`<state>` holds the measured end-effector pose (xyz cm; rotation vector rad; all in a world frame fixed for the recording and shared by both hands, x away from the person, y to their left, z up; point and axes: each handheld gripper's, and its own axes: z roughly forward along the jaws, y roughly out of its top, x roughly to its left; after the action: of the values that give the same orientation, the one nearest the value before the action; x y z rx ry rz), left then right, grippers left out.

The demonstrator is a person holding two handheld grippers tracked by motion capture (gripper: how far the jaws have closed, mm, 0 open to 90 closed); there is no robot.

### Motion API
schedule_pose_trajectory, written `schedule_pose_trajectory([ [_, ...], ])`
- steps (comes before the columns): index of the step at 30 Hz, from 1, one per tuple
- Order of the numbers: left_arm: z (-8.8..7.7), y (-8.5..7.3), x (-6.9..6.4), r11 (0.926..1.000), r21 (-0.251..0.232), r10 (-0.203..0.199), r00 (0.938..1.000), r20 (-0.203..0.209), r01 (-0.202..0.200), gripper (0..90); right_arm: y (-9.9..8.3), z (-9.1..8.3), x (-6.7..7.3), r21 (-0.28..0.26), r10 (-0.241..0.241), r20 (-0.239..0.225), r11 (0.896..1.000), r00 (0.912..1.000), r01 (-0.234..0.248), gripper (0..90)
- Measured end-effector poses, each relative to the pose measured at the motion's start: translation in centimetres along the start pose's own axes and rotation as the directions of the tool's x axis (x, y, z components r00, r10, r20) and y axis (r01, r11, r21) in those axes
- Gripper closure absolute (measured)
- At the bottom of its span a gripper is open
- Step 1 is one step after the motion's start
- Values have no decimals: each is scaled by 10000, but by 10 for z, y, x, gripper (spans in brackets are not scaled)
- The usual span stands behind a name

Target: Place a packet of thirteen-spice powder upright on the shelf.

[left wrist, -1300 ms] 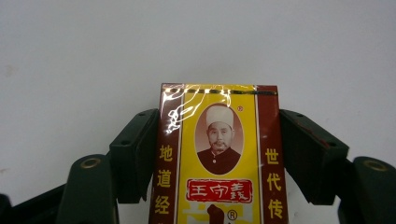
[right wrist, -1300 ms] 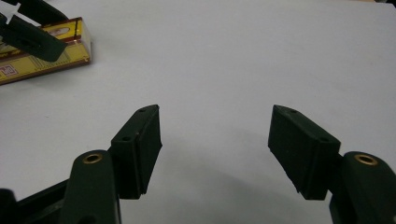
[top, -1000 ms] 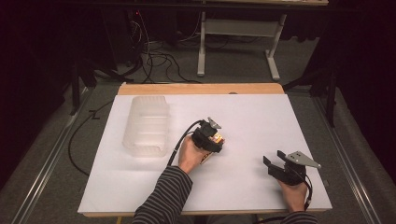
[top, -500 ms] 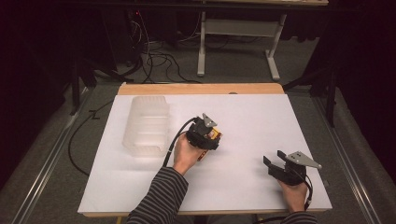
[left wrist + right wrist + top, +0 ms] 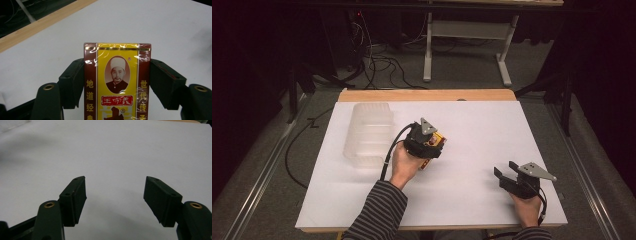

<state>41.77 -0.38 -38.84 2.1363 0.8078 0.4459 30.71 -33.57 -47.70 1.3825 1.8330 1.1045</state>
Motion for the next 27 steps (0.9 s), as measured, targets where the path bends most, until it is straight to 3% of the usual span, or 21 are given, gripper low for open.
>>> schedule_pose_trajectory([
  [8,-22,-1,12,9978,-482,-465,9989,-94,460,331,0,0,0,7,30,-16,10000,10000,-30,349],
  [27,-55,-5,36,9901,-1141,-895,9938,-657,816,331,0,0,0,26,14,-2,10000,10000,-14,348],
])
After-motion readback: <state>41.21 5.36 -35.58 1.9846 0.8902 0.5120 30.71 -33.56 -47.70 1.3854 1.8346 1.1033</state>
